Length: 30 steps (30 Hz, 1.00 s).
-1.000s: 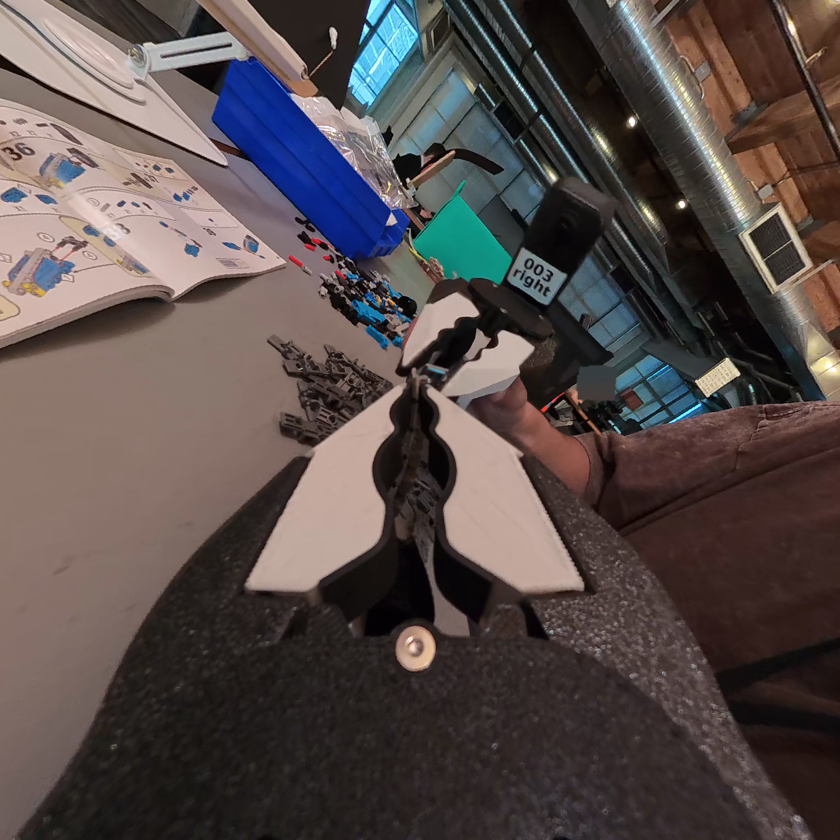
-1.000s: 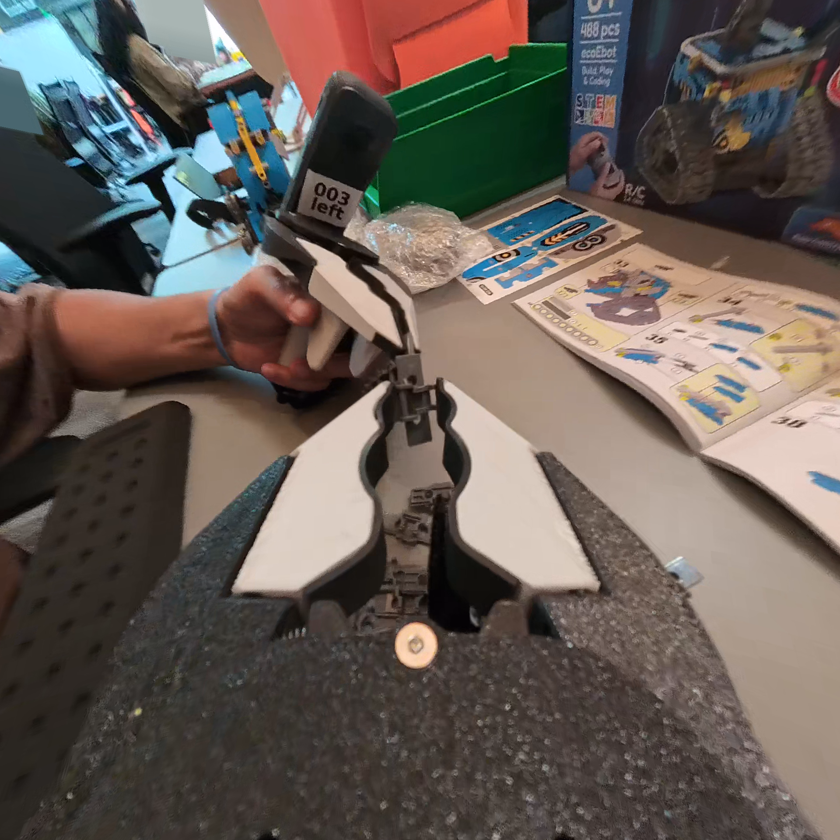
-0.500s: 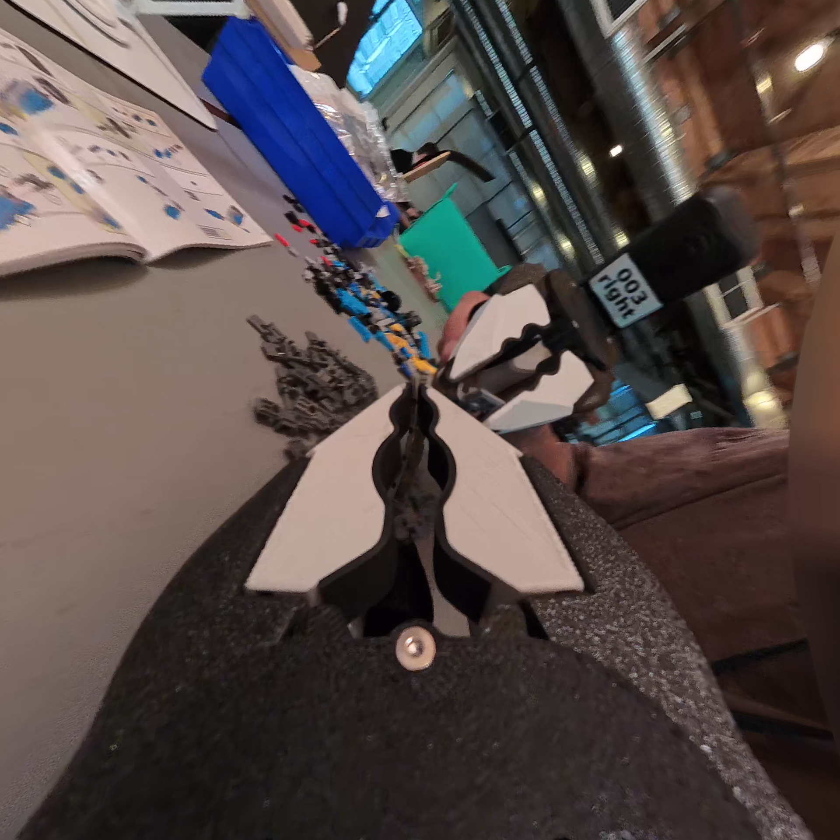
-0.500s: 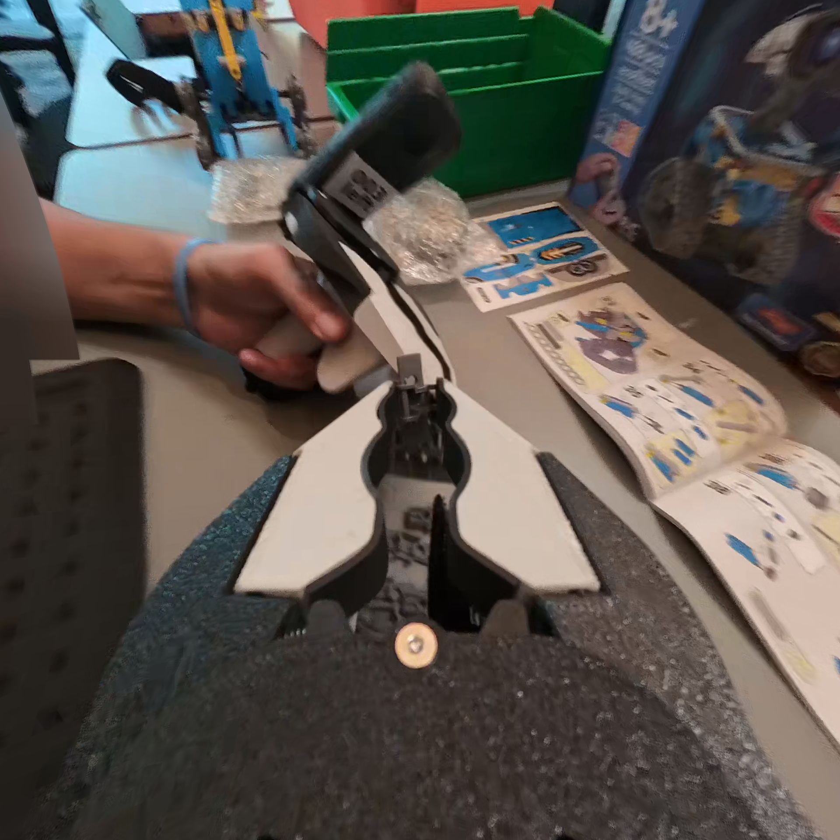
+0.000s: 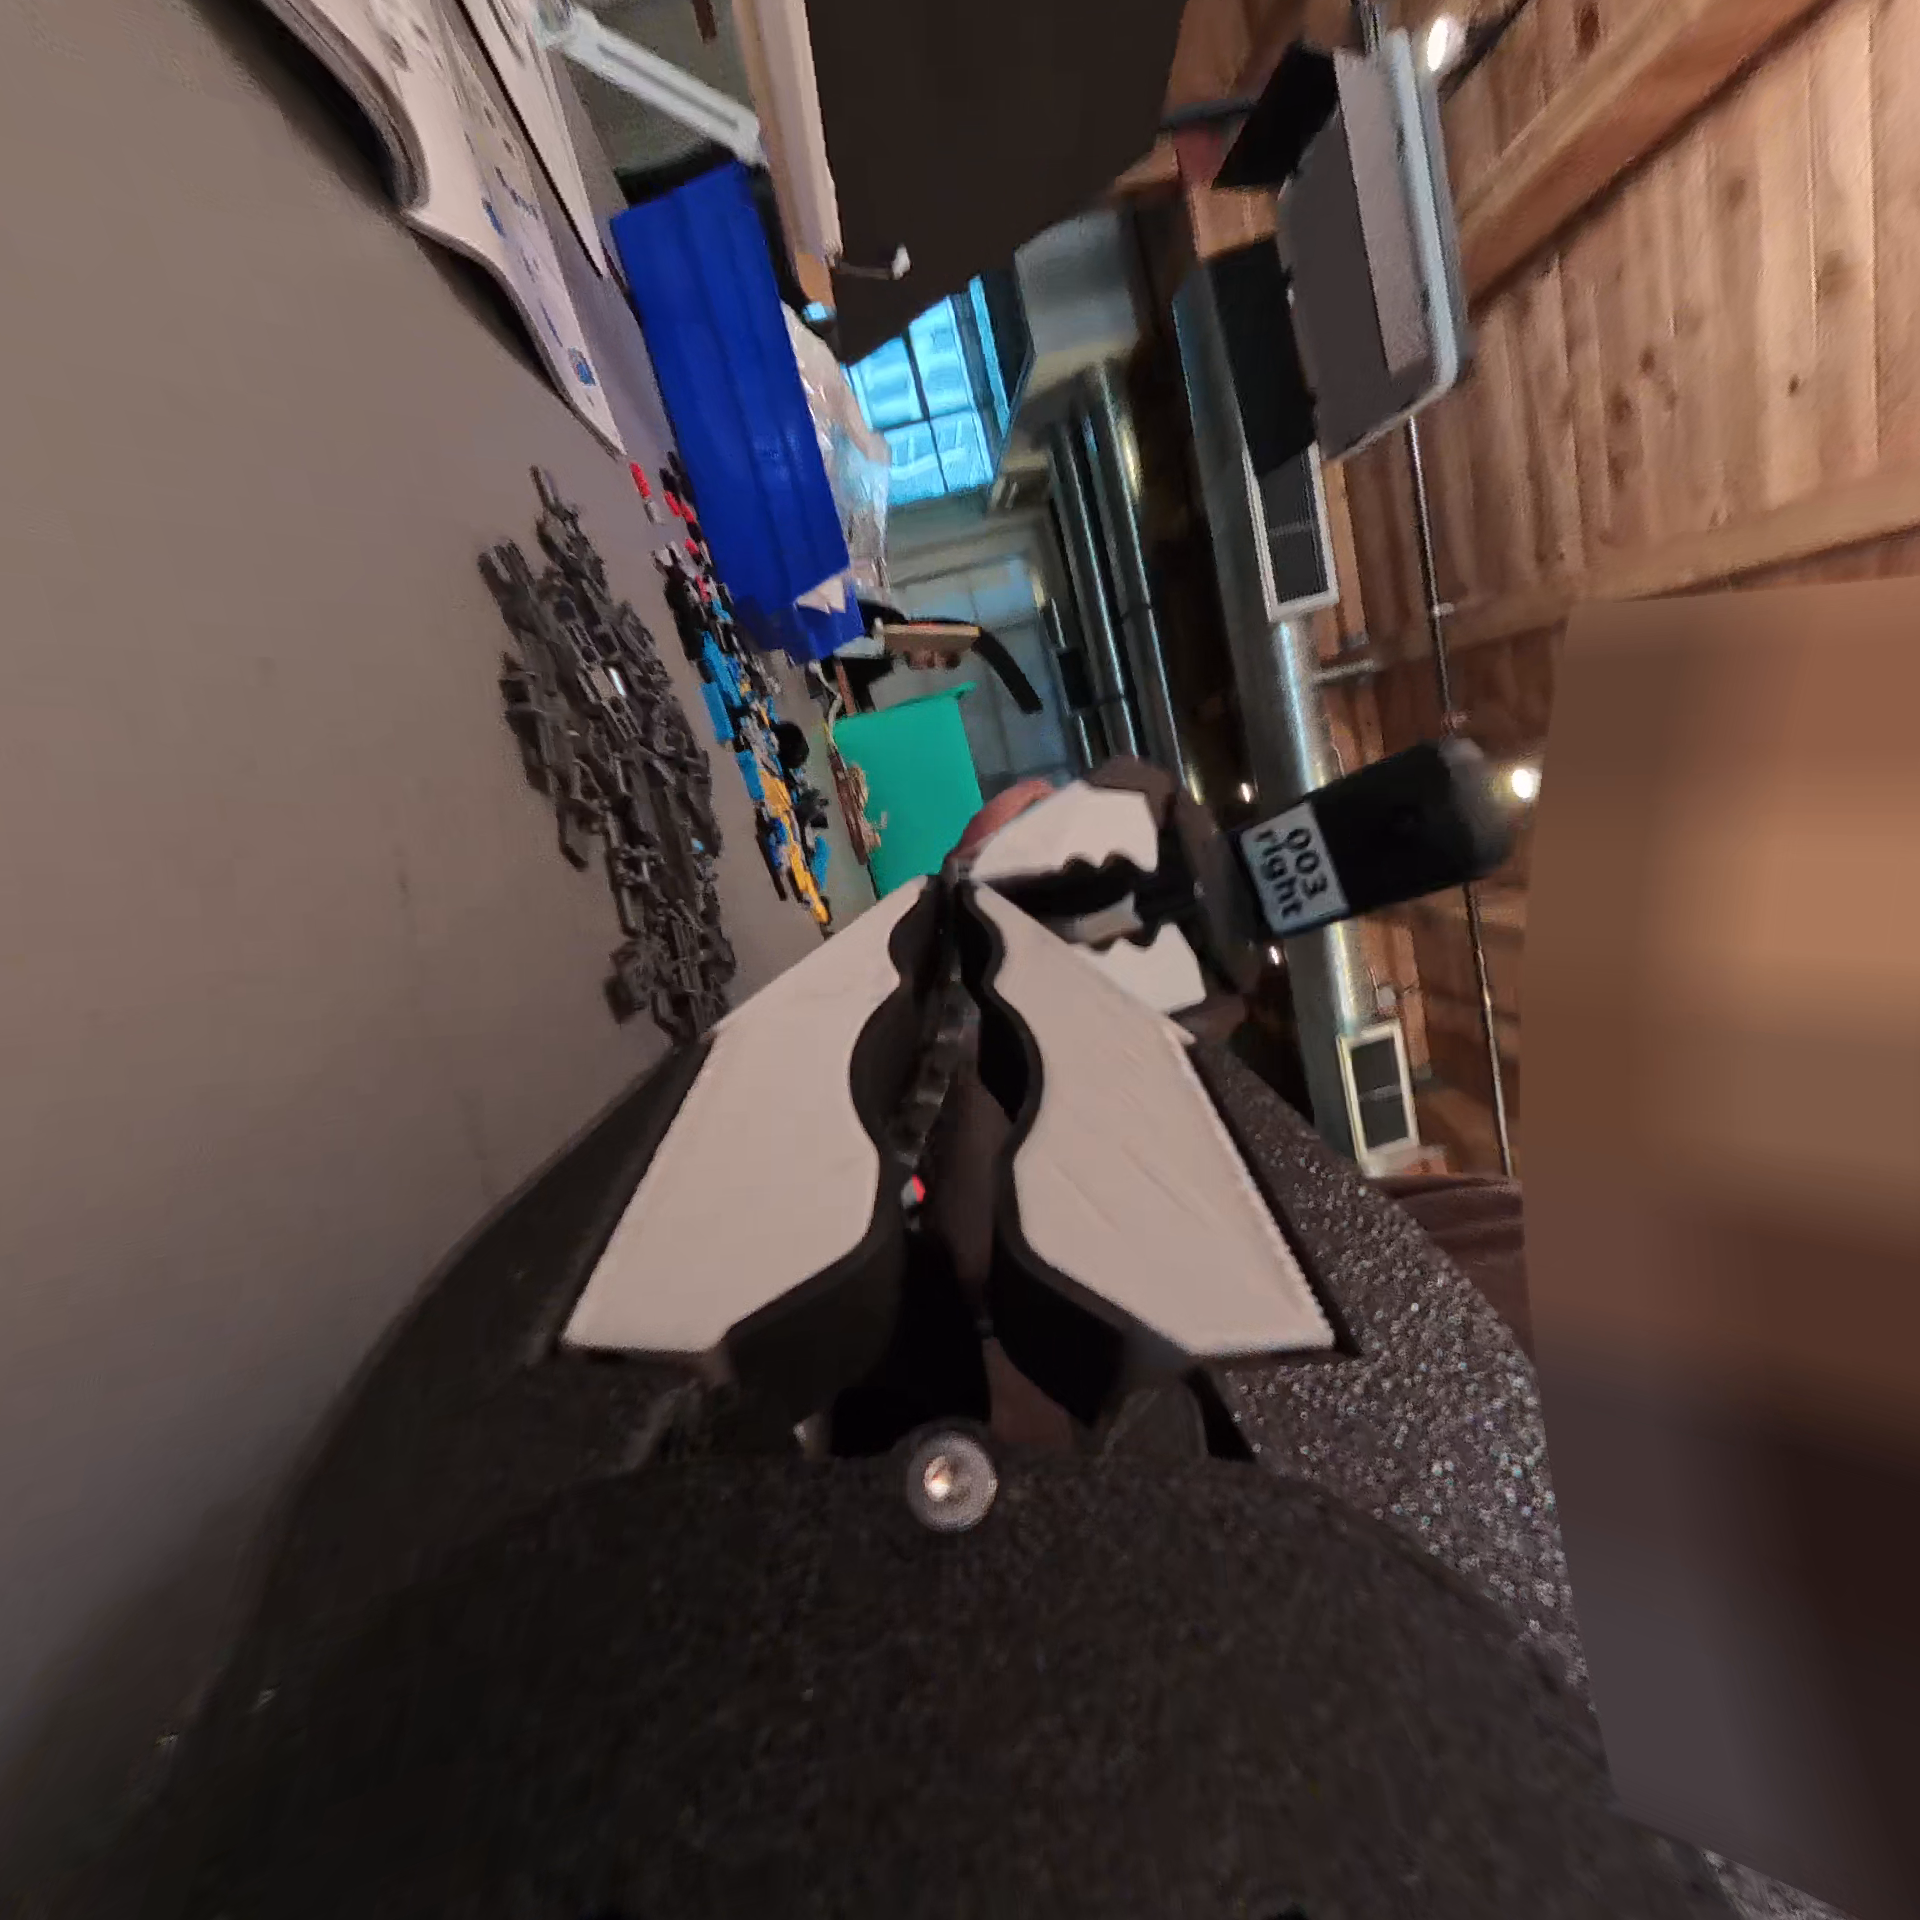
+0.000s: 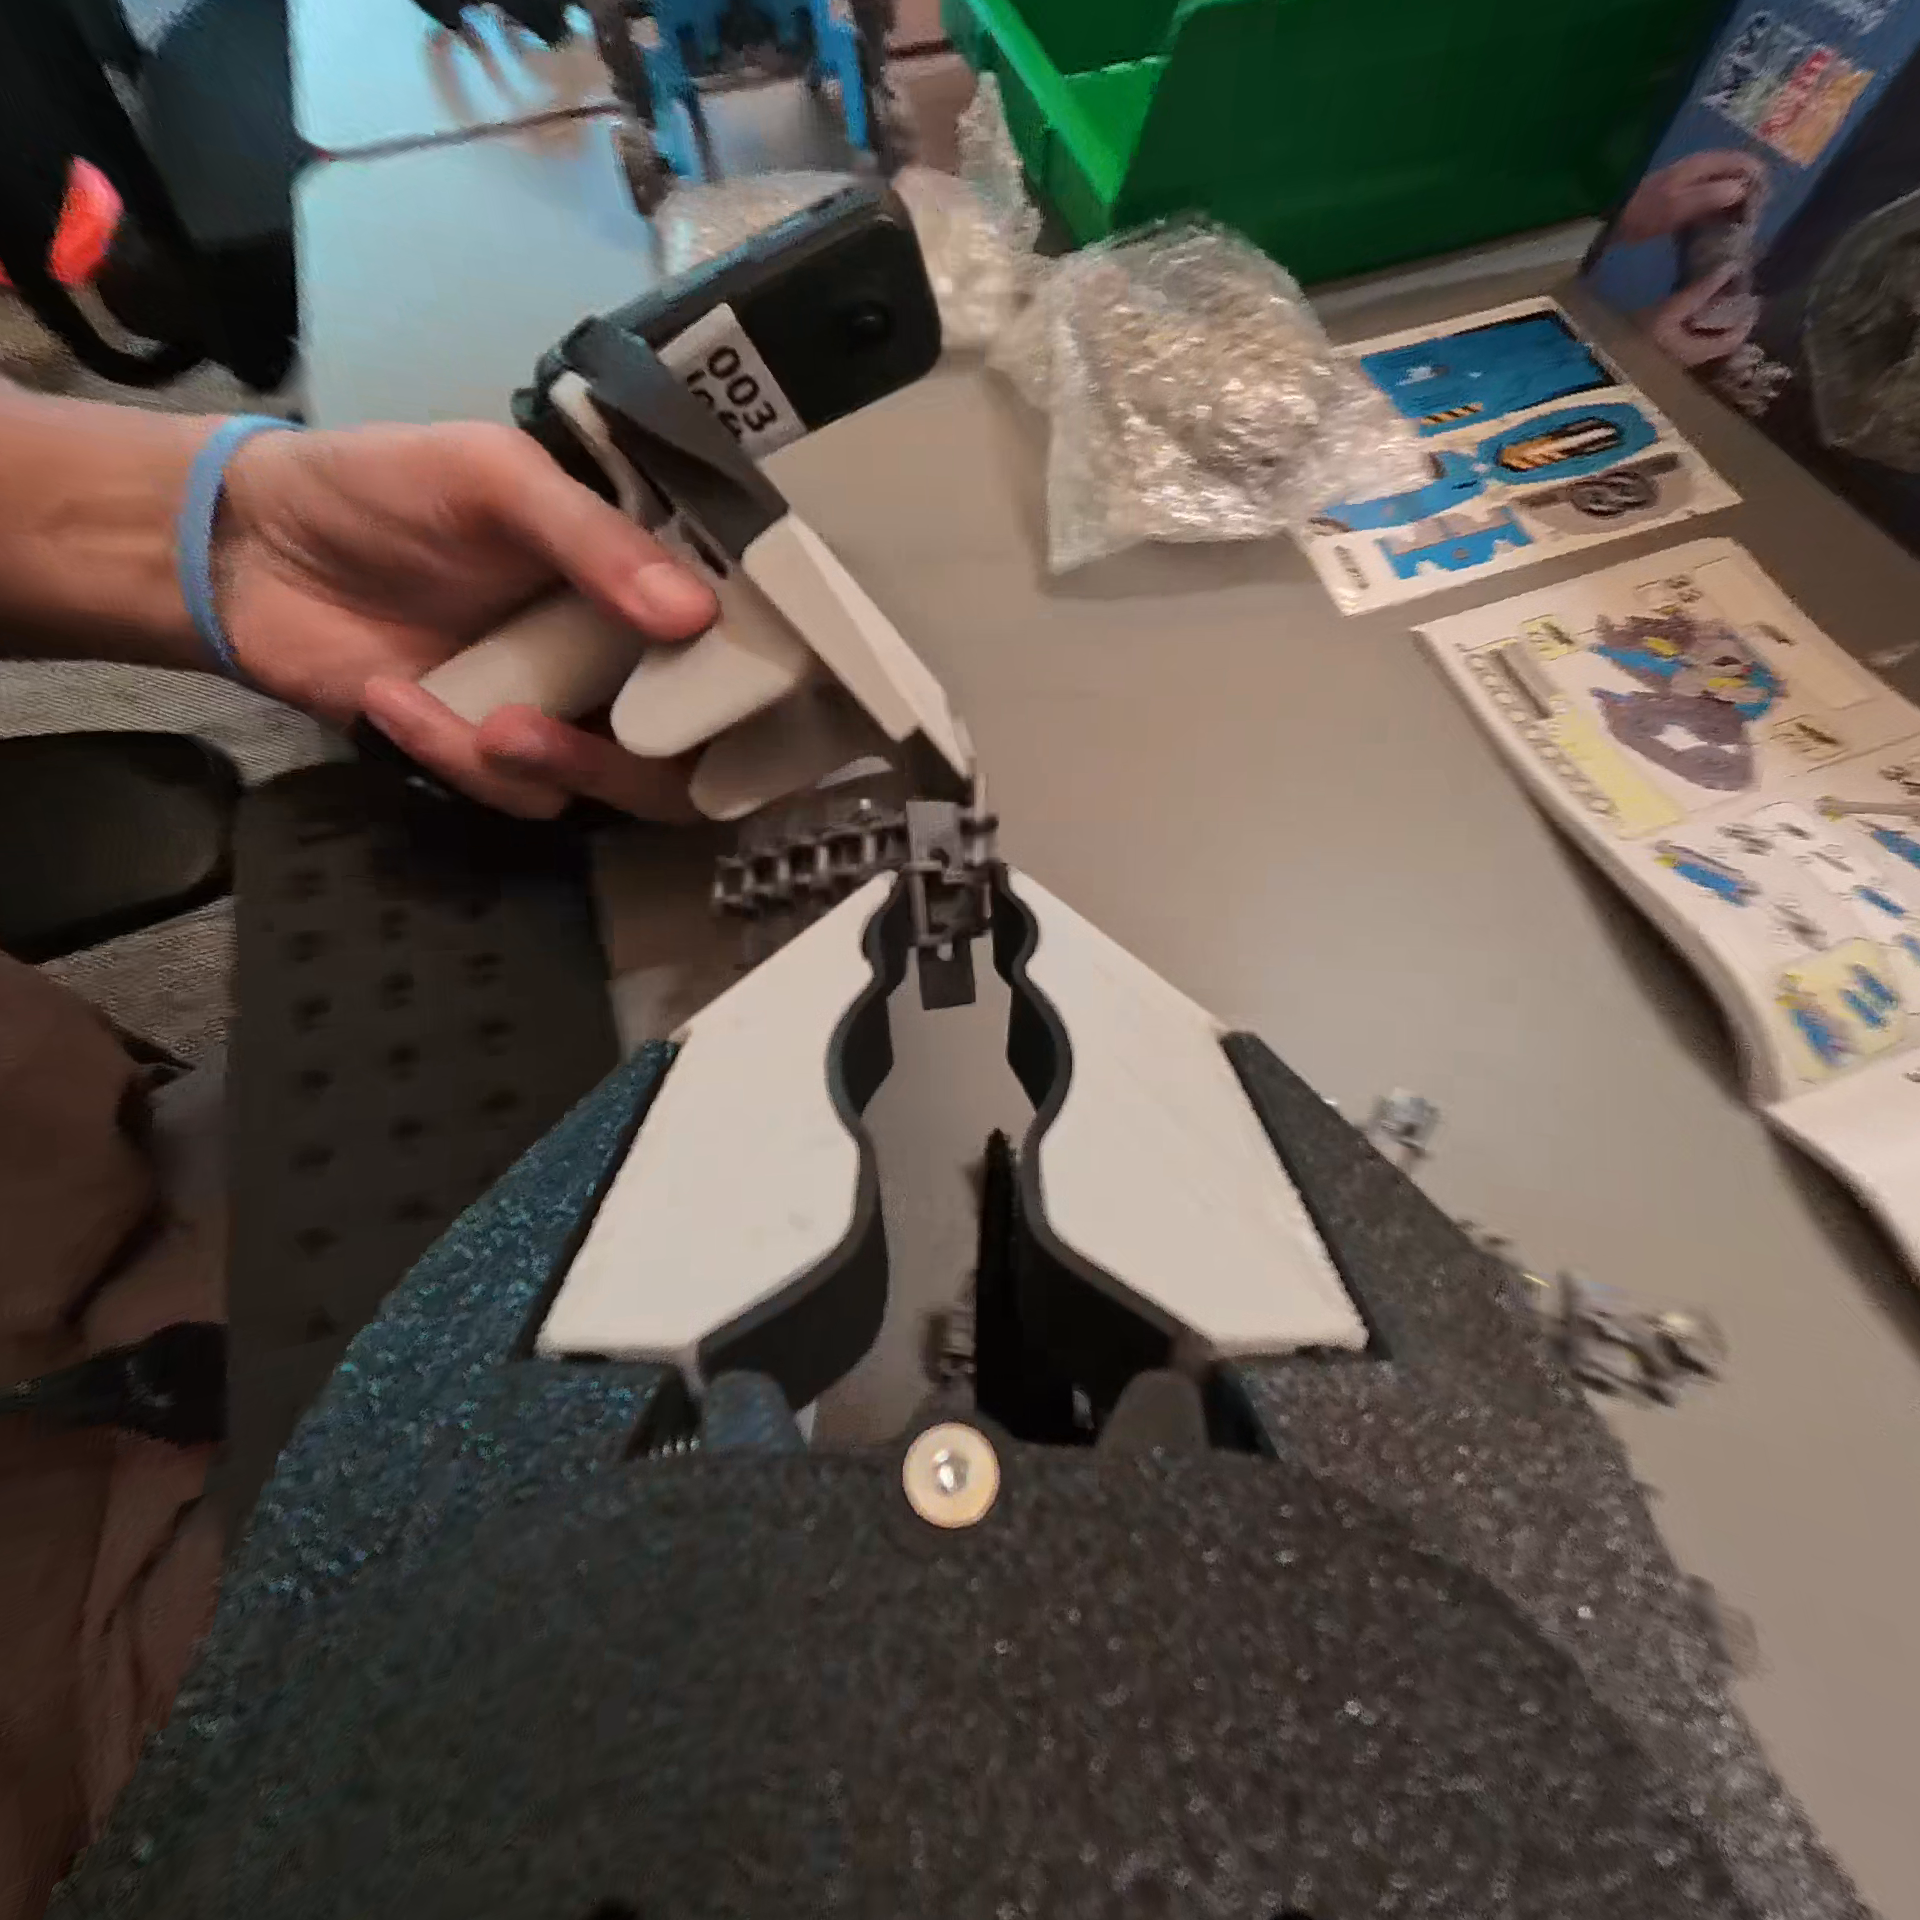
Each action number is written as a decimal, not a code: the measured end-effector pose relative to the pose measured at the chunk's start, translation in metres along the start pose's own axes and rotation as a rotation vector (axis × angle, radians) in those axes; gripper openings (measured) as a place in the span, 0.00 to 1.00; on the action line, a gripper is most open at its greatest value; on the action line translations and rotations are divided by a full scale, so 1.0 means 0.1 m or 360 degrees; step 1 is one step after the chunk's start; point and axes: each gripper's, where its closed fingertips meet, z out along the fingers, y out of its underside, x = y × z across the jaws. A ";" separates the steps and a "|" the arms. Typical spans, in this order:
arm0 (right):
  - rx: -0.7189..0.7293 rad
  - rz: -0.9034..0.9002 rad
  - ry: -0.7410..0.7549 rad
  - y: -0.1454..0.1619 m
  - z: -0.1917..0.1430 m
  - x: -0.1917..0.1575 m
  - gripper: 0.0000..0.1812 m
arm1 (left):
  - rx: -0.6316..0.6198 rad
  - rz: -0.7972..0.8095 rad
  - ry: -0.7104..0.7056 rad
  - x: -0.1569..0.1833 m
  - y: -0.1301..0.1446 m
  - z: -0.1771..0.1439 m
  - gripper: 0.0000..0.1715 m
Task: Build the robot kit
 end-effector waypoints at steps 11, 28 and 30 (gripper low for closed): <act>0.0153 -0.0045 -0.0192 -0.31 -0.12 -0.38 0.09 | 0.0181 -0.0072 -0.0105 0.32 0.29 -0.16 0.01; 0.0207 0.0291 -0.0583 -0.18 -0.35 -0.62 0.15 | 0.0324 -0.0262 -0.0018 0.28 0.61 -0.20 0.01; 0.0210 0.0459 -0.0685 -0.16 -0.35 -0.58 0.17 | 0.0319 -0.0233 -0.0044 0.27 0.62 -0.20 0.01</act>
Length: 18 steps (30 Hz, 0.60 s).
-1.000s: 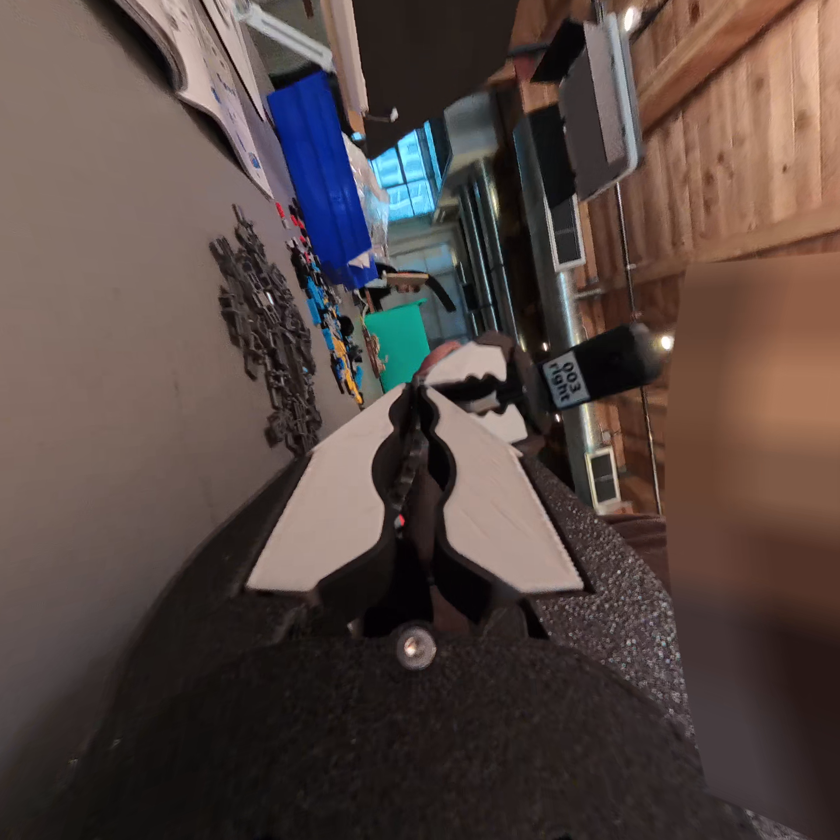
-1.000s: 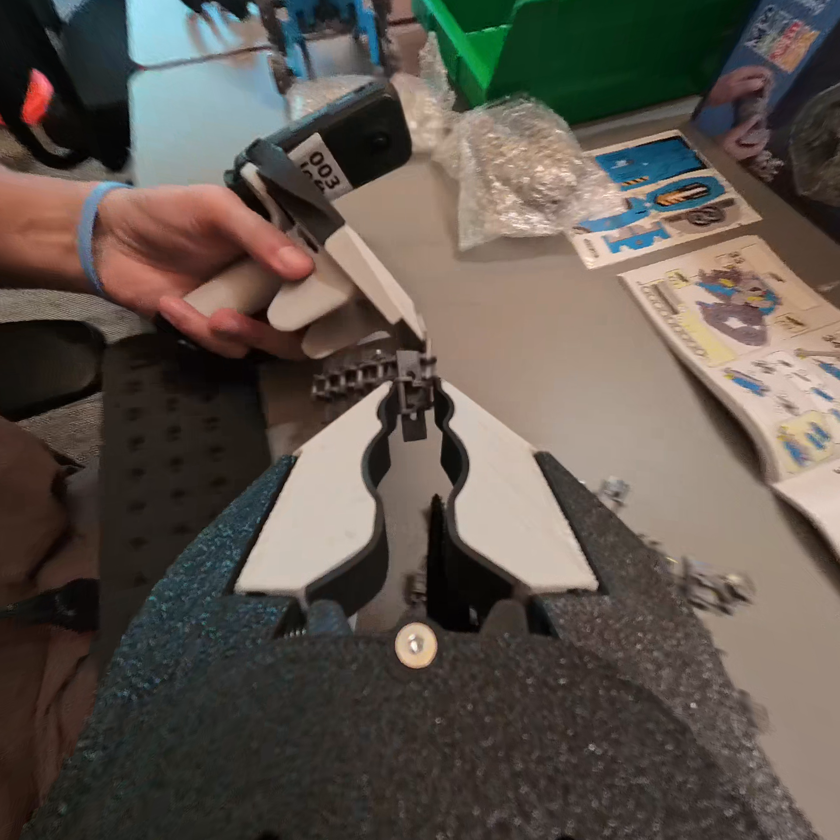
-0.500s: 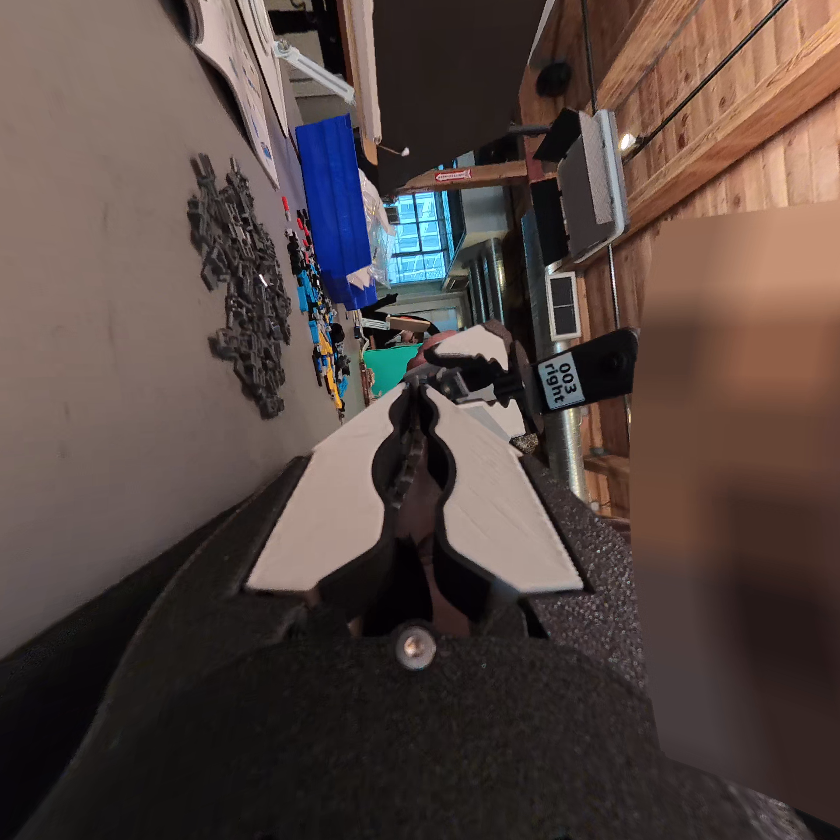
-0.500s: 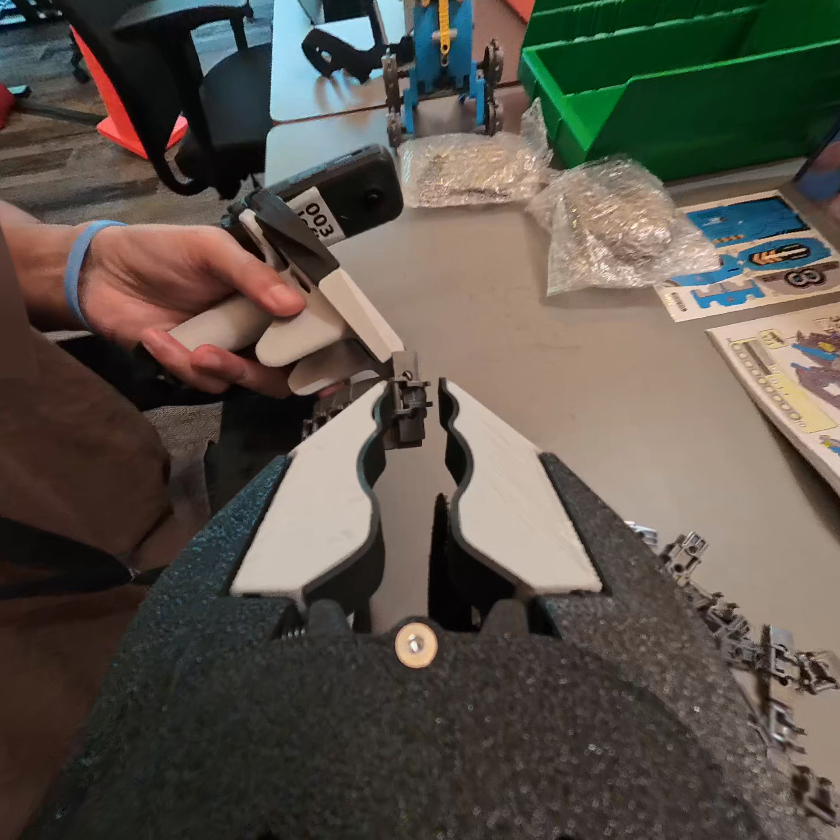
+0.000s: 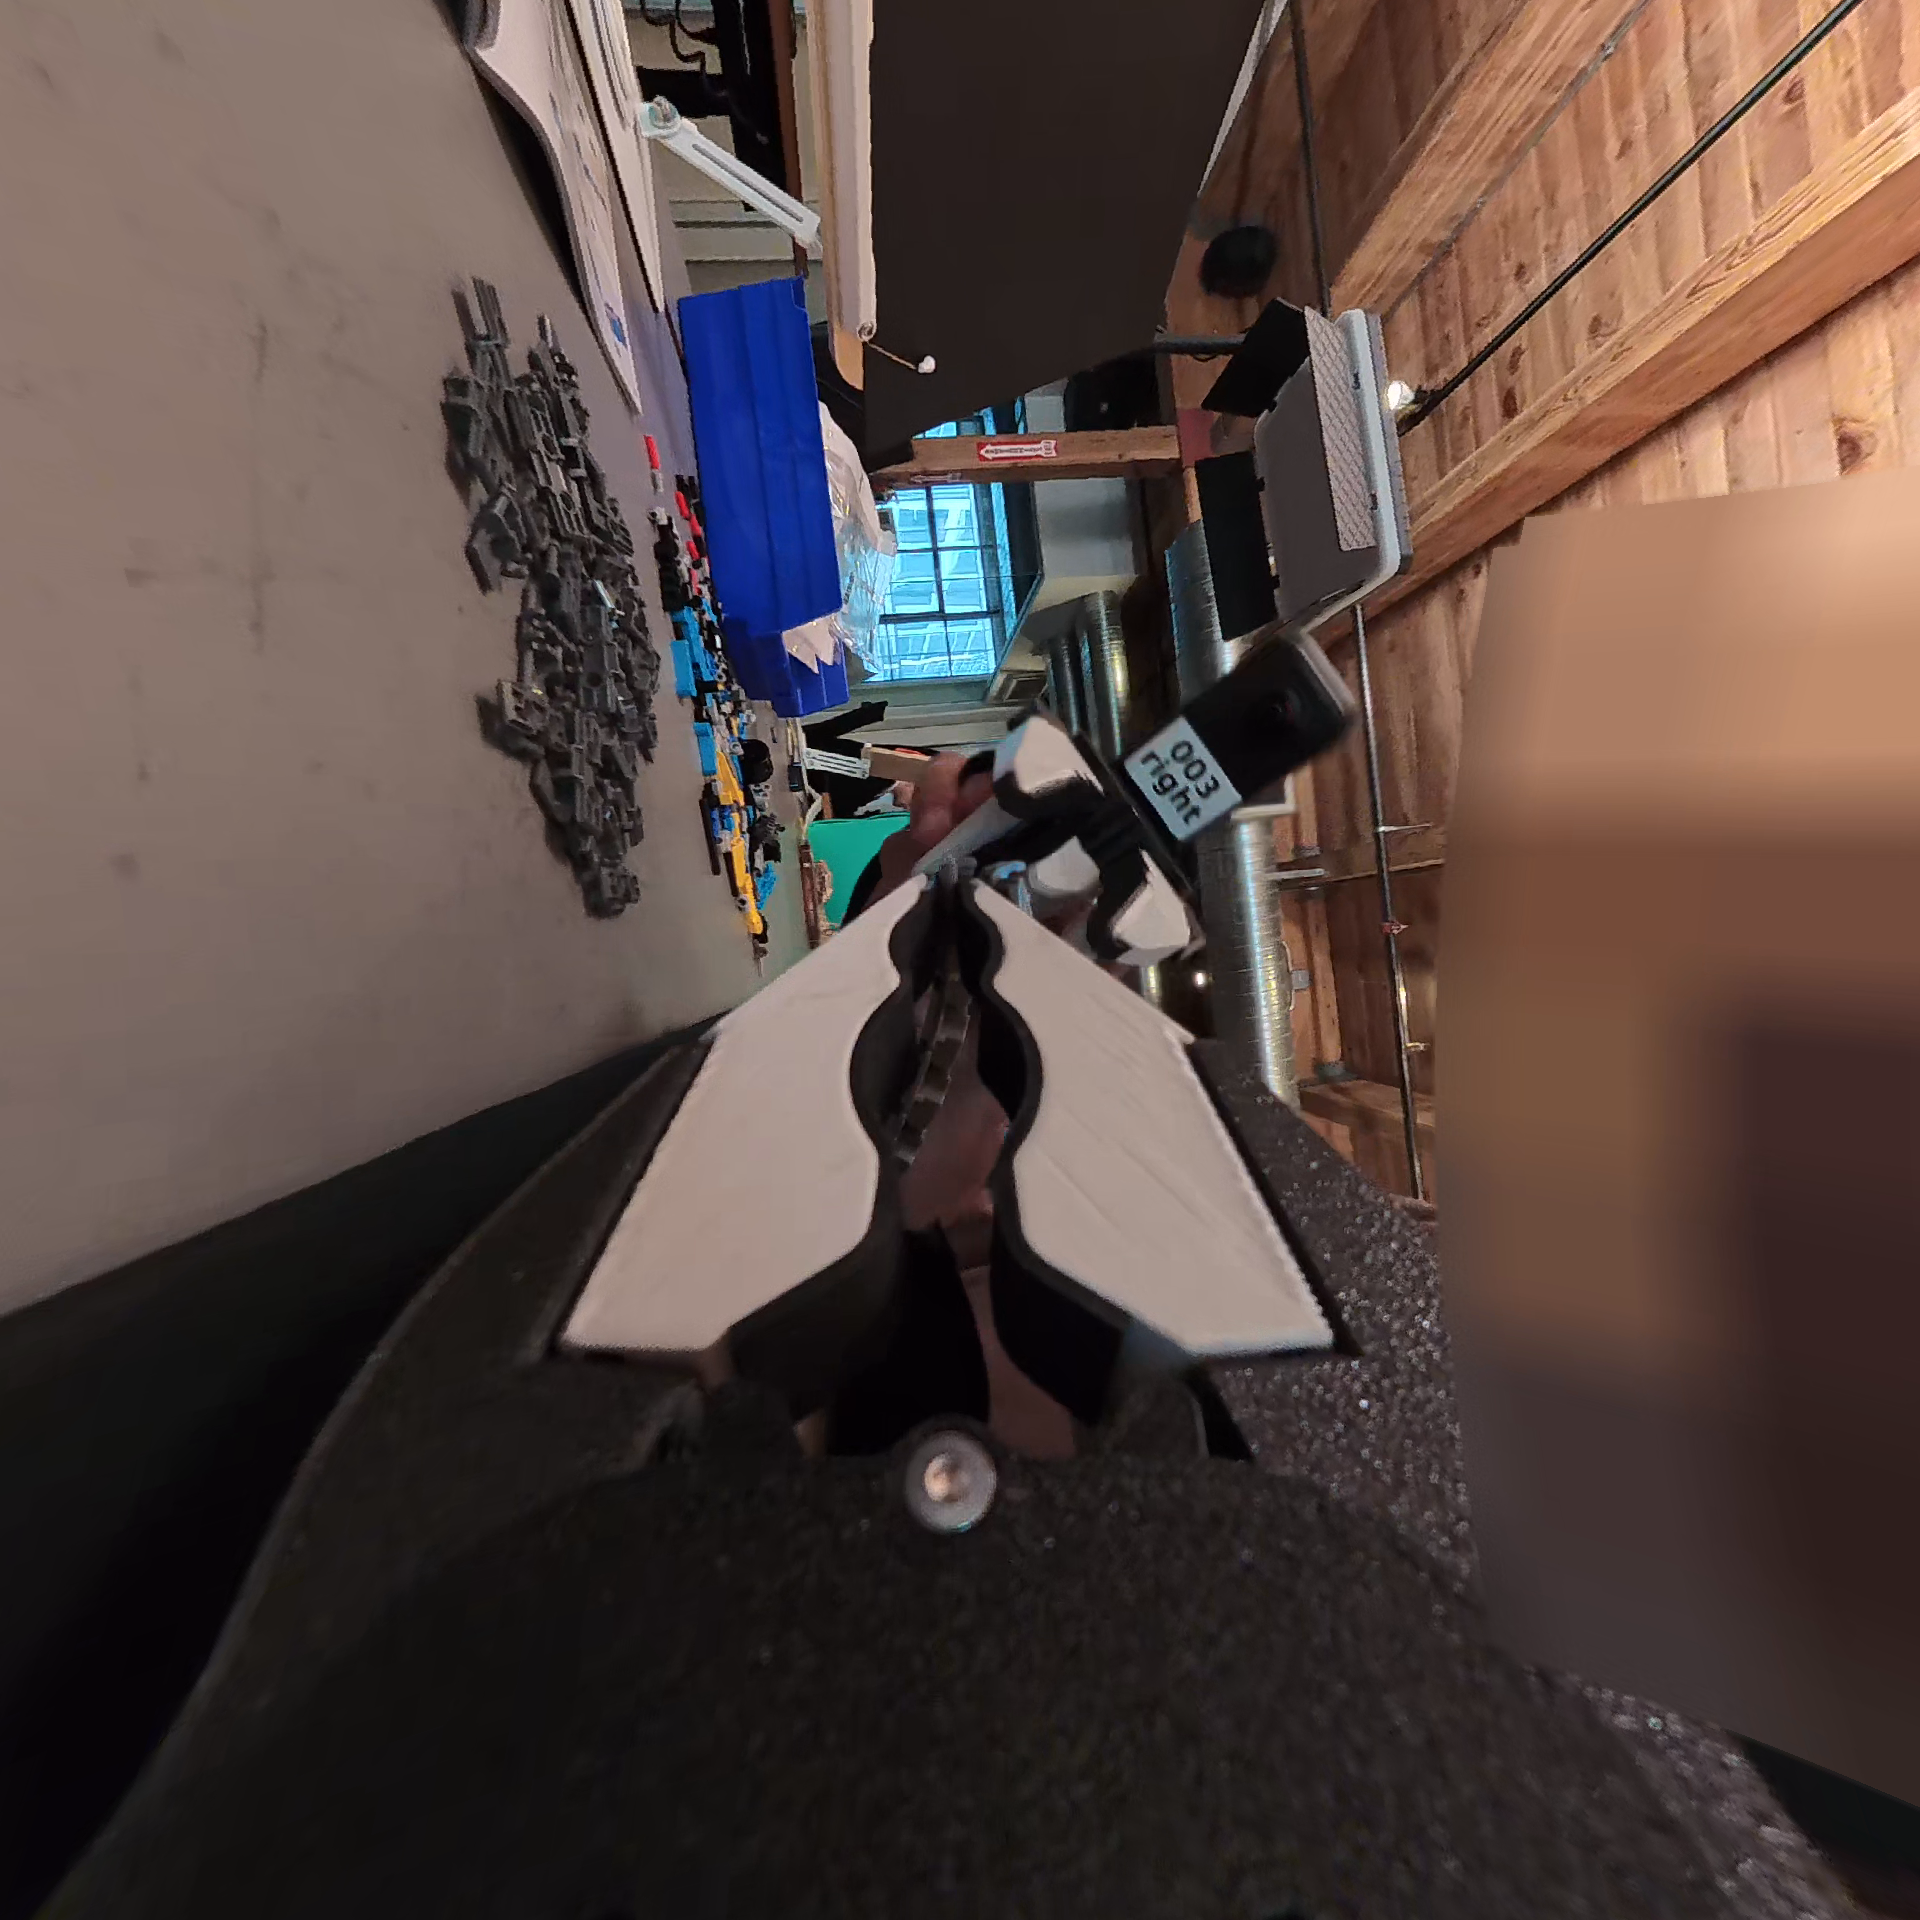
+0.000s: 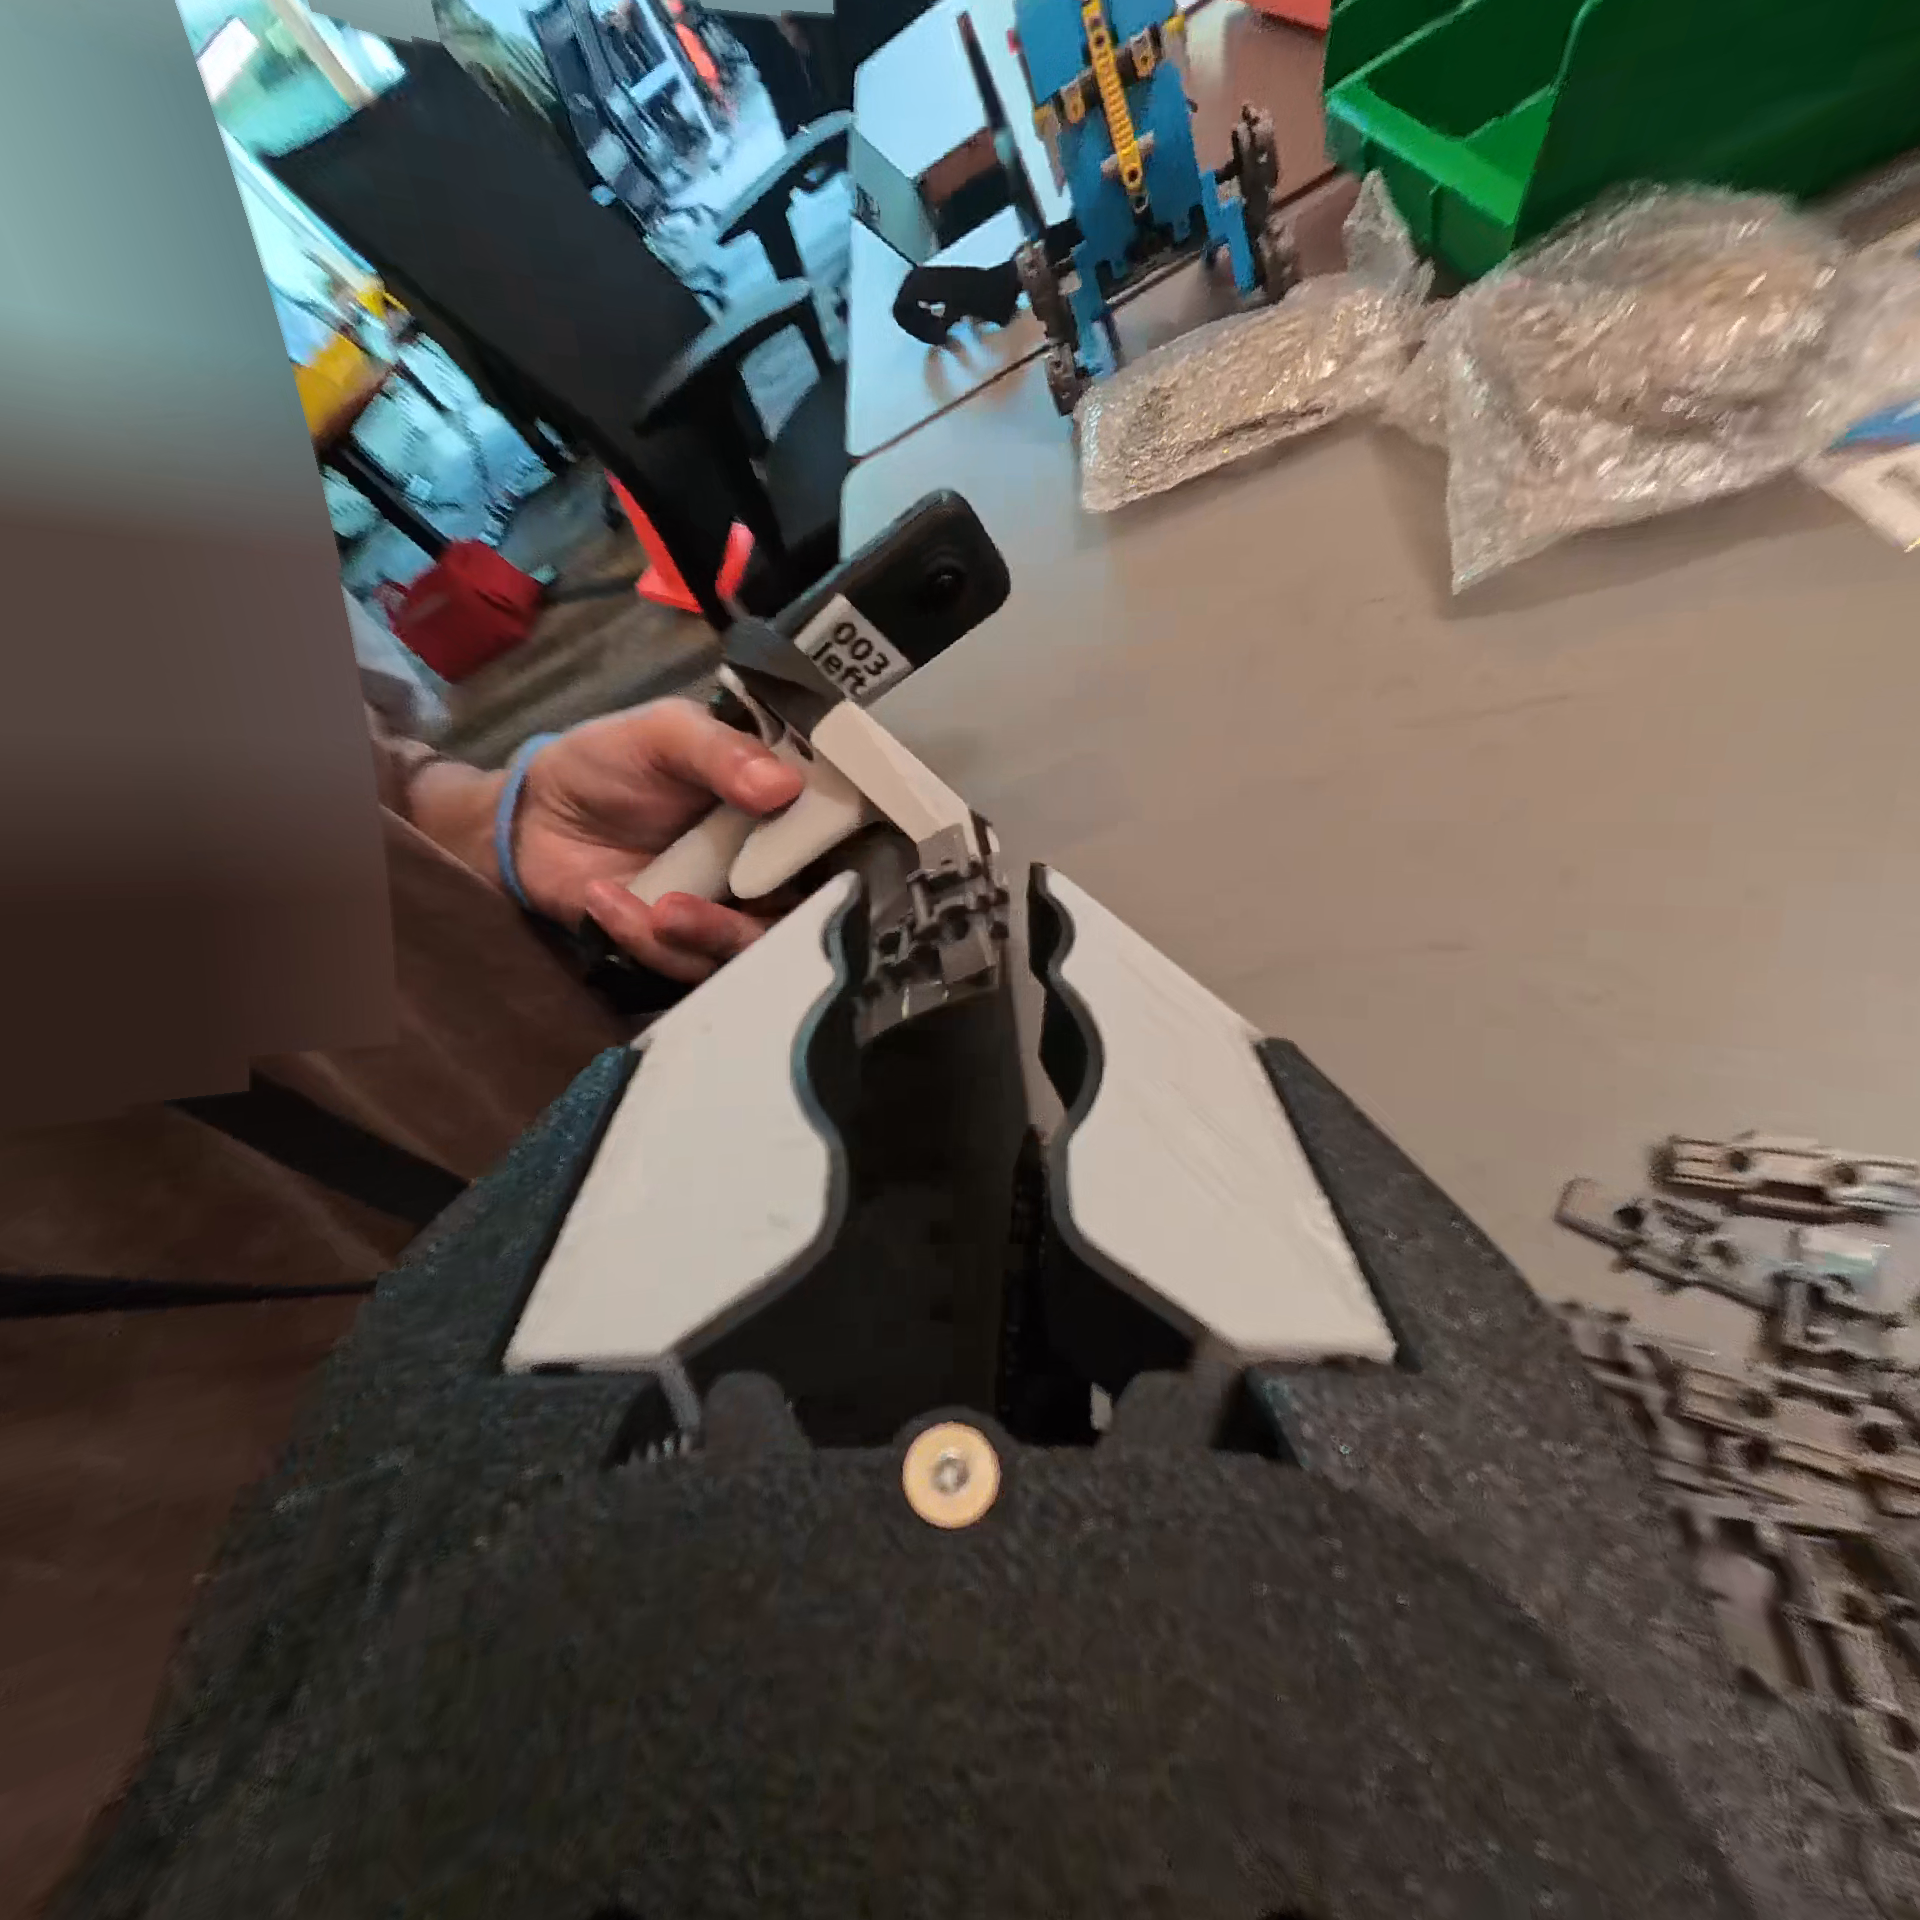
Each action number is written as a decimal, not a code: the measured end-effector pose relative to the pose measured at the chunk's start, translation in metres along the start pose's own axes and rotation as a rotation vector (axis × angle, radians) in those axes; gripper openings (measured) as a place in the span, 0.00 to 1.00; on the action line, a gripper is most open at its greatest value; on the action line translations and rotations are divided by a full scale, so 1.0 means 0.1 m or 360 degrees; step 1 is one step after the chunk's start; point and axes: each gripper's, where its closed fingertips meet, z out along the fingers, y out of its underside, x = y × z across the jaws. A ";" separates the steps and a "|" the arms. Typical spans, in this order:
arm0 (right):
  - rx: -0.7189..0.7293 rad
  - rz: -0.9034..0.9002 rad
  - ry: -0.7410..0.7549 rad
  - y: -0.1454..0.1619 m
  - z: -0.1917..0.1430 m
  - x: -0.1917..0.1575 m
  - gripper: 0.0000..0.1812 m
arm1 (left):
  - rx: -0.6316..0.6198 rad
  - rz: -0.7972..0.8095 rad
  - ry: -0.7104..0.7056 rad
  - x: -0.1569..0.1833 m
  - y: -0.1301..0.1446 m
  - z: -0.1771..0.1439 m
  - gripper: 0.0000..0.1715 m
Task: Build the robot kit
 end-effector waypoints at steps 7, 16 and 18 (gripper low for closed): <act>-0.0115 0.0031 -0.0096 0.14 0.12 0.02 0.06 | -0.0018 0.0085 -0.0071 -0.03 0.05 0.01 0.01; -0.0041 -0.0064 0.0090 0.10 0.06 0.14 0.01 | 0.0011 0.0119 -0.0116 -0.09 0.04 0.01 0.01; 0.0037 -0.0080 0.0178 0.04 0.04 0.19 0.01 | 0.0011 0.0134 -0.0128 -0.10 0.05 0.02 0.01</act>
